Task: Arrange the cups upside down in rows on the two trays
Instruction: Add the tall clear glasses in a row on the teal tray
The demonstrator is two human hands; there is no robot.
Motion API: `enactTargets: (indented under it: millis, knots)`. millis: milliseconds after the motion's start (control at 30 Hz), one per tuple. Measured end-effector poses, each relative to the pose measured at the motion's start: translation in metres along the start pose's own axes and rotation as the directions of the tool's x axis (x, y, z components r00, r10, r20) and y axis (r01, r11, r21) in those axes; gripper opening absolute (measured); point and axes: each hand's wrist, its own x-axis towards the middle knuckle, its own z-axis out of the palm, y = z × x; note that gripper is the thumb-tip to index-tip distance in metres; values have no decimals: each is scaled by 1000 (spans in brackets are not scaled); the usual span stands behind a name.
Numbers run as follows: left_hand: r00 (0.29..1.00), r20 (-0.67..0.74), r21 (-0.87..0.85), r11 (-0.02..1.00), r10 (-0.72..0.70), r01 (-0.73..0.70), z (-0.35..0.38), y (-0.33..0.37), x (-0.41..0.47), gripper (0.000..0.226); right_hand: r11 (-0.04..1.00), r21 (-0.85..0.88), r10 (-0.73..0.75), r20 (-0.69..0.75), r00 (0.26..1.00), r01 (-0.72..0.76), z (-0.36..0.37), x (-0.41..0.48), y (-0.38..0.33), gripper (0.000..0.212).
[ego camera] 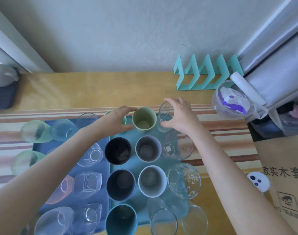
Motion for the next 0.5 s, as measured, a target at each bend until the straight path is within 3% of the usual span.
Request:
enactTargets:
  millis: [167, 300, 400, 500]
  knots:
    - [1000, -11, 21, 999, 28, -28, 7, 2, 2, 64, 1000, -16, -6, -59, 998, 5, 2, 2, 3, 79]
    - [999, -33, 20, 1000, 12, -11, 2, 5, -2, 60, 997, 74, 4, -9, 1000, -3, 2, -3, 7, 96]
    - [992, -121, 26, 999, 34, -31, -7, 7, -13, 55, 976, 219, 38, -138, 990, -7, -7, -31, 13, 97]
    - [972, -232, 11, 1000, 31, -29, -15, 4, -34, 50, 946, 310, 141, -128, 982, -95, -4, -80, 23, 104]
